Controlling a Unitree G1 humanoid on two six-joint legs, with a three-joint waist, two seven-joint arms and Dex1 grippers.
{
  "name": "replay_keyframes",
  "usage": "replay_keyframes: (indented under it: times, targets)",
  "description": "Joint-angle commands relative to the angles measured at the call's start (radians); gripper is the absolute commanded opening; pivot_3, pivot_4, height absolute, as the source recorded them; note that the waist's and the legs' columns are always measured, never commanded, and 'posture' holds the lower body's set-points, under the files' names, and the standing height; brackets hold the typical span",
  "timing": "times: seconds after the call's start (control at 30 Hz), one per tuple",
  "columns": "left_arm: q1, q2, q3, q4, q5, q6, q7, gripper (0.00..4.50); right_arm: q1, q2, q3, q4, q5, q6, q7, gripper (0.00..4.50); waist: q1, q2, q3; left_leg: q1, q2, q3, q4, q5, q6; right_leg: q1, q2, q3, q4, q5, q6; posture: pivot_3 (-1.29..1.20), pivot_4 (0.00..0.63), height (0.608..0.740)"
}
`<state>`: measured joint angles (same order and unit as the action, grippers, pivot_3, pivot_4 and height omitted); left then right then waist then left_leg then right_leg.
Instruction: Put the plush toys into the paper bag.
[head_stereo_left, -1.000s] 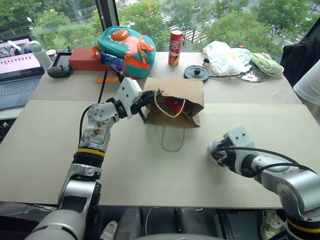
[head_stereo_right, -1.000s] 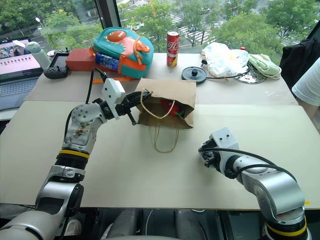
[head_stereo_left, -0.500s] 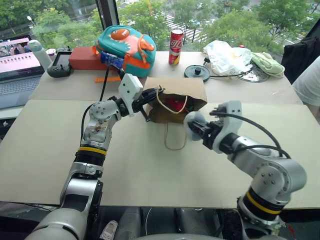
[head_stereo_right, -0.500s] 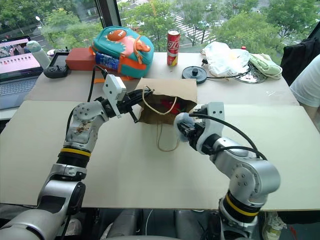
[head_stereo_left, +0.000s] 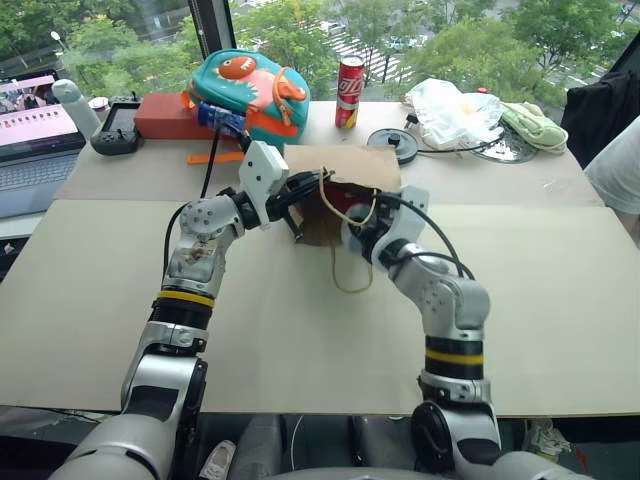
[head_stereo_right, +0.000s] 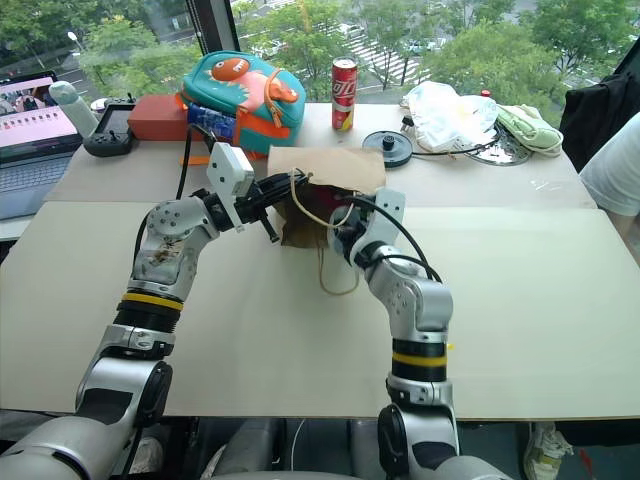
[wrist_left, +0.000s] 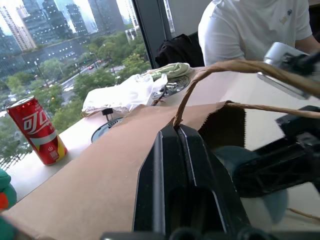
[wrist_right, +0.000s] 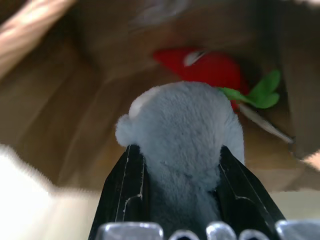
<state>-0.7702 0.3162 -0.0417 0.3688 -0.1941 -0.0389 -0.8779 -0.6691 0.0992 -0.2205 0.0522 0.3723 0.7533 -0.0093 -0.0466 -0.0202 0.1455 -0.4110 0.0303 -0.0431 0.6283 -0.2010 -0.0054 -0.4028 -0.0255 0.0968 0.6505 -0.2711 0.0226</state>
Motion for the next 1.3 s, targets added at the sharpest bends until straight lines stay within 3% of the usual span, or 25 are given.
replay_keyframes:
  times: [0.03, 0.3, 0.53, 0.87, 1.3]
  targets:
    - [-0.026, -0.003, -0.001, -0.028, -0.009, -0.004, -0.001, 0.00, -0.141, 0.123, -0.040, 0.159, 0.057, -0.202, -0.009, 1.48, -0.002, 0.000, 0.000, 0.001, 0.000, 0.000, -0.001, 0.000, 0.000, 0.000, 0.000, 0.000, 0.001, 0.000, 0.000, 0.00, 0.150, 0.739]
    - [-0.026, -0.001, -0.002, -0.031, -0.007, -0.004, 0.001, 0.00, -0.205, 0.204, -0.015, 0.272, 0.239, -0.269, 0.007, 1.48, -0.002, 0.000, 0.000, 0.000, 0.000, 0.000, -0.002, 0.000, 0.000, -0.001, 0.000, 0.000, 0.007, 0.000, 0.000, 0.00, 0.150, 0.739]
    - [-0.024, -0.001, -0.003, -0.034, -0.007, -0.003, 0.003, 0.00, -0.264, 0.202, -0.002, 0.368, 0.316, -0.328, -0.023, 1.48, -0.003, 0.000, 0.000, 0.001, 0.001, 0.000, -0.001, 0.000, 0.000, -0.001, 0.000, 0.000, 0.007, 0.000, 0.000, 0.00, 0.150, 0.739]
    - [-0.018, 0.003, -0.002, -0.038, -0.005, -0.008, 0.004, 0.00, -0.216, 0.134, 0.093, 0.305, 0.332, -0.252, -0.048, 4.47, -0.004, 0.000, 0.000, 0.000, 0.001, 0.000, -0.001, 0.000, 0.000, -0.001, 0.000, 0.000, 0.007, 0.000, 0.000, 0.00, 0.150, 0.739]
    - [-0.019, 0.004, 0.001, -0.023, -0.001, -0.018, 0.011, 0.00, -0.017, -0.010, 0.133, -0.077, 0.376, 0.042, -0.078, 4.47, 0.000, 0.001, 0.000, -0.002, 0.000, -0.001, -0.001, 0.000, 0.000, -0.001, 0.000, -0.001, 0.007, 0.000, 0.000, 0.00, 0.150, 0.739]
